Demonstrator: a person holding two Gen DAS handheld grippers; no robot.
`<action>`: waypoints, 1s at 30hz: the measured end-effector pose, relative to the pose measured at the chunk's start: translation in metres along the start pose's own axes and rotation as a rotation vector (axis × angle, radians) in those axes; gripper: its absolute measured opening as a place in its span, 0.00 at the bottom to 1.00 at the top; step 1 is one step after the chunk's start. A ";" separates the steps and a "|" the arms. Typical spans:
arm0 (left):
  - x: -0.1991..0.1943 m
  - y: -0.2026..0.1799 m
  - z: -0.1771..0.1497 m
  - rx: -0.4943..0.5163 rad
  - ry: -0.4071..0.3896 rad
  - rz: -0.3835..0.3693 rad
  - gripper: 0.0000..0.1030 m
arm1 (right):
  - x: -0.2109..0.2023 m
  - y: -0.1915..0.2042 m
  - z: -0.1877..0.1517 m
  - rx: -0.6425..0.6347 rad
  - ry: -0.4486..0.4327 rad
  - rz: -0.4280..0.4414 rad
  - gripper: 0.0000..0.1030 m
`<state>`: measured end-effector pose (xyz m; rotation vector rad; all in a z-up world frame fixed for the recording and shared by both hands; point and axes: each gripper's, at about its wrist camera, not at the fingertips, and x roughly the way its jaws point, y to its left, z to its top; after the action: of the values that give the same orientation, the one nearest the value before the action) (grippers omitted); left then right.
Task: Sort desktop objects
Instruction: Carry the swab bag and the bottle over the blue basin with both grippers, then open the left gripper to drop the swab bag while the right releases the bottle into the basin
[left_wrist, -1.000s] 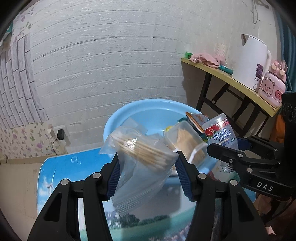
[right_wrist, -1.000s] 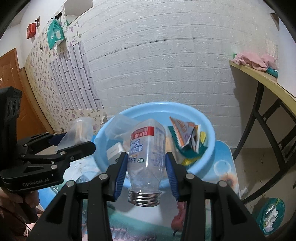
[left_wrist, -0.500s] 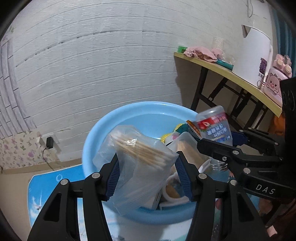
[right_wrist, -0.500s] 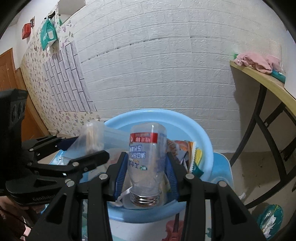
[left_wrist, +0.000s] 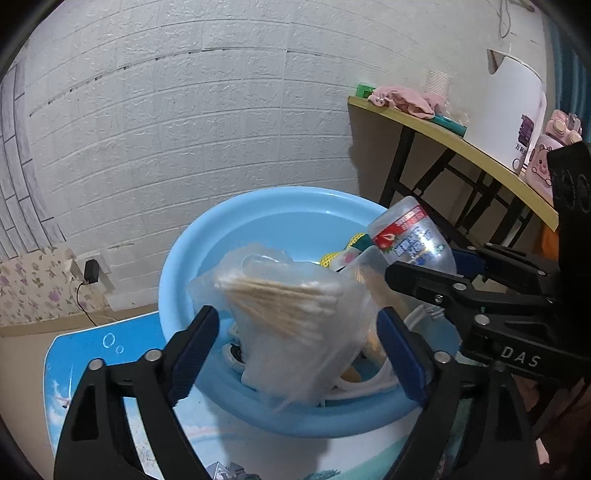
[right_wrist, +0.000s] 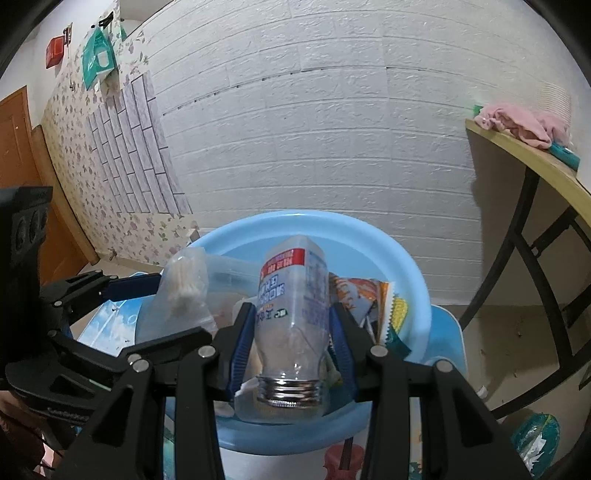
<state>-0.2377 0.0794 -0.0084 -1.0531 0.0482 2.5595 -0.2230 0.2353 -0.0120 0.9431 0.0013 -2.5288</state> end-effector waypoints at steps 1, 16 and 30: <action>-0.002 0.001 -0.001 -0.001 -0.003 0.000 0.89 | 0.001 0.001 0.000 -0.003 0.005 0.005 0.39; -0.025 0.017 -0.012 -0.026 -0.015 0.037 0.90 | 0.013 0.015 0.002 -0.028 0.038 -0.029 0.40; -0.040 0.016 -0.016 -0.049 0.028 0.110 0.98 | -0.001 0.019 -0.003 -0.013 0.057 -0.057 0.64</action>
<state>-0.2064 0.0488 0.0060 -1.1337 0.0517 2.6571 -0.2133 0.2188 -0.0108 1.0238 0.0627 -2.5497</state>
